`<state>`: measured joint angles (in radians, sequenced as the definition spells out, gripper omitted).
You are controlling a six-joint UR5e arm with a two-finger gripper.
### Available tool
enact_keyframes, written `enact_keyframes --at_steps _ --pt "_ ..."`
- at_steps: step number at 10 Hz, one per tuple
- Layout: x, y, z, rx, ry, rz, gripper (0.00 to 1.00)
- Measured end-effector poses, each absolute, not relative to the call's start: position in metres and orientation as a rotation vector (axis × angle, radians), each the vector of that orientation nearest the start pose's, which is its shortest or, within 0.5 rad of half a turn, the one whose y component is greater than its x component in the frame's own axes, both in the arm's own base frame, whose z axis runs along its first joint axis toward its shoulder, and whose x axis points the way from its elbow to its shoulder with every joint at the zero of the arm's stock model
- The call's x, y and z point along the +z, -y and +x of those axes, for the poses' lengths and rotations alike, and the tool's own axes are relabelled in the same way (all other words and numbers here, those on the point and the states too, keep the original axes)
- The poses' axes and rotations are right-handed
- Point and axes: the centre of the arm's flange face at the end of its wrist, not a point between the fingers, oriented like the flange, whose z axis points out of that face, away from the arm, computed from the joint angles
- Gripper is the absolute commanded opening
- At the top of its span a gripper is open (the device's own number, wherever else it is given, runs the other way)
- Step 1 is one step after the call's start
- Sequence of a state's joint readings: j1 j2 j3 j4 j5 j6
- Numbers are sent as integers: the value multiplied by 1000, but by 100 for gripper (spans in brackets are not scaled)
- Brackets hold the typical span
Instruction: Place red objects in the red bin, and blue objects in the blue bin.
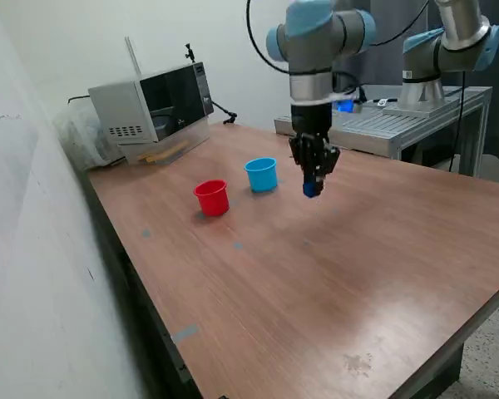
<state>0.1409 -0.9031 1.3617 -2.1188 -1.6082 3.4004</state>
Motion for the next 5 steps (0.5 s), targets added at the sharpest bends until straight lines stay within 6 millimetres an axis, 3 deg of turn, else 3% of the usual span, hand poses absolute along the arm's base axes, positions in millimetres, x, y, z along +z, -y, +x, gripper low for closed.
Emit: enact_keyframes --at_steps 2,3,5 --pt "299 208 -669 149 -2368 -2154 0" --pt "328 185 -658 162 -2374 -2152 0" --pt "353 129 -647 168 -2404 -2100 0"
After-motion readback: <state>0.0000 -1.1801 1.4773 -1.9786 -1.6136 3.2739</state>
